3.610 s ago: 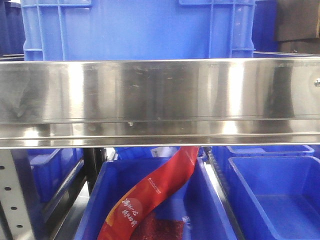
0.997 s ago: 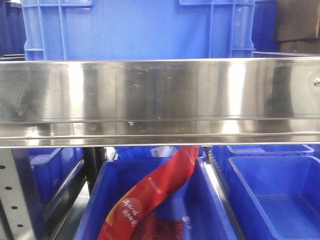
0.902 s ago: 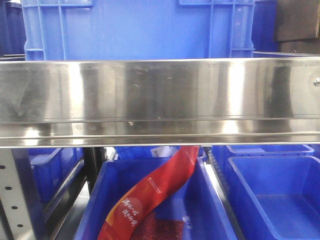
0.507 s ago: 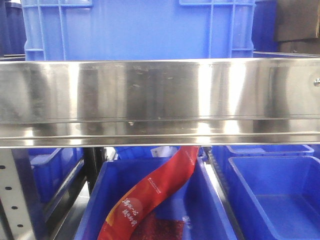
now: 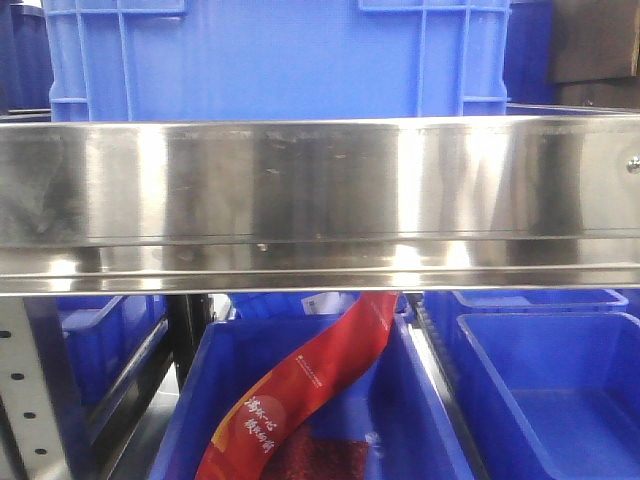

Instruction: Grab block from conveyor and place in blue bin

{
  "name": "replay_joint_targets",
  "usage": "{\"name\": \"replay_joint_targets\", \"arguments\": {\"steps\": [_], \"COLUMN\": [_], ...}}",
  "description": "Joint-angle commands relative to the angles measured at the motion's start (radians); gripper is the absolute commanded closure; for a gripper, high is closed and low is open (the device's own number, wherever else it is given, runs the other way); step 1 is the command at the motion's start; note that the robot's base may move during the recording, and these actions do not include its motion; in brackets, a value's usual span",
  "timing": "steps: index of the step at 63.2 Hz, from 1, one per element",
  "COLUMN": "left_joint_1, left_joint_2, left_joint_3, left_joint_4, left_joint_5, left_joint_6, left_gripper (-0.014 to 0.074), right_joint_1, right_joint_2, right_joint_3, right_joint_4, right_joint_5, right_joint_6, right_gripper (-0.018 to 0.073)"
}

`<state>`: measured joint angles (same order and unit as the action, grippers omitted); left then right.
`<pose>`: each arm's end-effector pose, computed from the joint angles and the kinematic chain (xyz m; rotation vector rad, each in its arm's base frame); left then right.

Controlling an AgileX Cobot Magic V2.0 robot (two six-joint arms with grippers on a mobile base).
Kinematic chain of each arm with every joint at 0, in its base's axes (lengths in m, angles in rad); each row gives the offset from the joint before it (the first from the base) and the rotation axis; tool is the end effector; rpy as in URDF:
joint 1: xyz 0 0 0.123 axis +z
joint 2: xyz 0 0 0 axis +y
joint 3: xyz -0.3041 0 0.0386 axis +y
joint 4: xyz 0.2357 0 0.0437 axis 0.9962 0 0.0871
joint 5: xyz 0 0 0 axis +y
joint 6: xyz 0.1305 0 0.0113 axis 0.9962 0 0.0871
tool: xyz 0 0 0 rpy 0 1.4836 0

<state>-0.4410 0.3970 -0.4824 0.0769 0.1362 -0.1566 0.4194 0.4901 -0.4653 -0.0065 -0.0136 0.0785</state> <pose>0.0878 -0.0399 0.3445 0.2693 1.5243 -0.4061 0.1070 0.0477 0.3479 -0.2606 1.4848 0.3957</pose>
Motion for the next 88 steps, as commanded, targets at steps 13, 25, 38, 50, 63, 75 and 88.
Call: {"name": "replay_joint_targets", "arguments": {"steps": [13,25,38,50,63,75,88], "left_joint_1": [-0.001,-0.001,-0.001,-0.001,-0.001,-0.001,-0.001], "left_joint_2": [-0.010,-0.010,-0.010,-0.010,-0.010,-0.010,-0.010], "left_joint_3": [0.004,0.004,0.004,0.004,0.004,0.004,0.004], "left_joint_4": [-0.006,-0.006,-0.006,-0.006,-0.006,-0.006,-0.006], "left_joint_5": [-0.020,-0.020,-0.020,-0.020,-0.020,-0.020,-0.020], "left_joint_6": [-0.008,-0.008,-0.008,-0.008,-0.008,-0.008,-0.008], "left_gripper": [0.0707,0.0707,0.0707,0.0707,0.0707,0.0707,0.0707], "right_joint_1": [-0.007,-0.007,-0.032,-0.170,-0.284,-0.302,-0.302], "right_joint_2": [-0.006,-0.006,-0.054,-0.261,-0.463,-0.490,-0.490], "right_joint_3": [0.003,0.003,0.022,0.191,0.425,0.465,0.465], "right_joint_4": [0.006,0.006,0.012,0.060,0.066,0.062,0.060], "right_joint_5": [-0.025,-0.023,-0.016,0.014,0.014,0.041,0.021], "right_joint_6": [0.000,0.000,0.000,-0.002,-0.016,-0.016,-0.016], "right_gripper": [0.0720,0.0720,0.0720,0.0720,0.0720,0.0720,0.0720]}}
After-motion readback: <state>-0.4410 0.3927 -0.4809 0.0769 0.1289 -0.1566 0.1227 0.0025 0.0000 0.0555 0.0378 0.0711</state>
